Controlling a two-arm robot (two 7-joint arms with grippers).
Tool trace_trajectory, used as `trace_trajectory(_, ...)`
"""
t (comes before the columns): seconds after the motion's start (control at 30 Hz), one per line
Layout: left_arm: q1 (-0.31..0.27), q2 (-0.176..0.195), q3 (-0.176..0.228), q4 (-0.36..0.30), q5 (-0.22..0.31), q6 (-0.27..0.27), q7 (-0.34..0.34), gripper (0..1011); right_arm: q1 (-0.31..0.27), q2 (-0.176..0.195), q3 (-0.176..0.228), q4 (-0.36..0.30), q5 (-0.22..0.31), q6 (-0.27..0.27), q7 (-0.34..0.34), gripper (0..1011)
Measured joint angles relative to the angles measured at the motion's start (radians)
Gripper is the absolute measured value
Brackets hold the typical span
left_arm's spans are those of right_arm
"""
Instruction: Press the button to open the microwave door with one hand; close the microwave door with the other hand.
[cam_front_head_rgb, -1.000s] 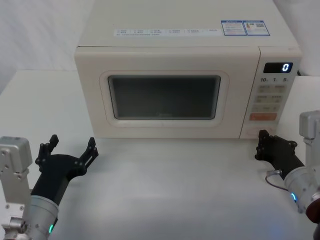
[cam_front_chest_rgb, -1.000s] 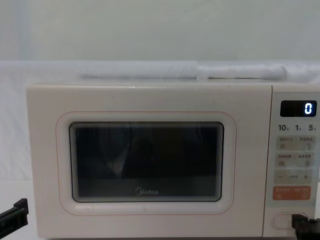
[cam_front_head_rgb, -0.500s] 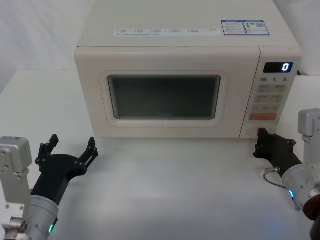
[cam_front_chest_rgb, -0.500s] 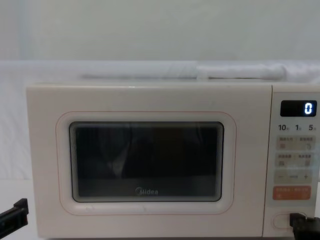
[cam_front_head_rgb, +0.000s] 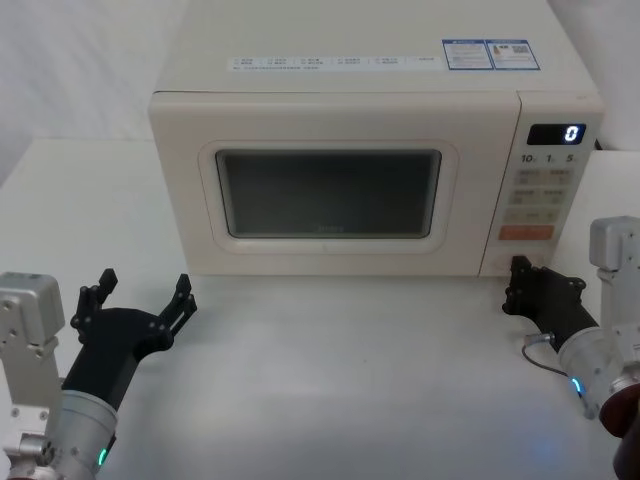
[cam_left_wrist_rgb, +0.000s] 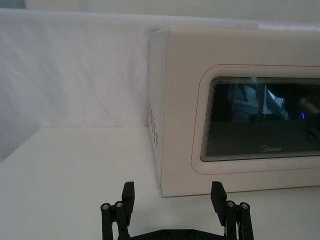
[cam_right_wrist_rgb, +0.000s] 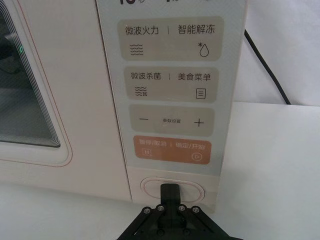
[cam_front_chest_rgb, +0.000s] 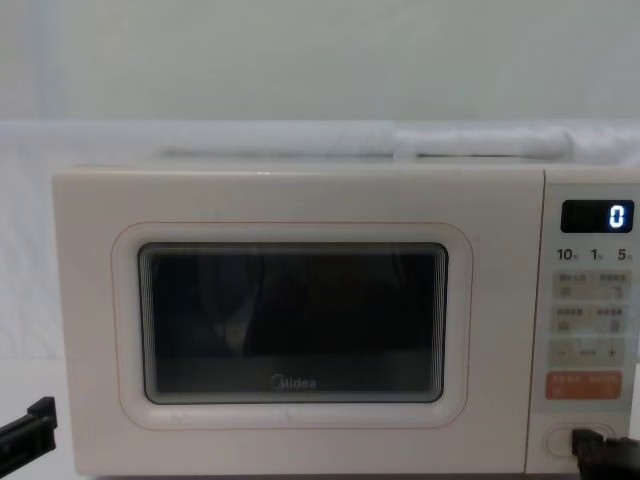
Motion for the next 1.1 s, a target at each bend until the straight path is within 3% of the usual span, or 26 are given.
trace_trajectory(1.1,0.0,0.0,0.0,0.0,0.0,0.0,0.0,1001,0.055,-0.018,0.0,0.076,-0.005,-0.027,0.001,0)
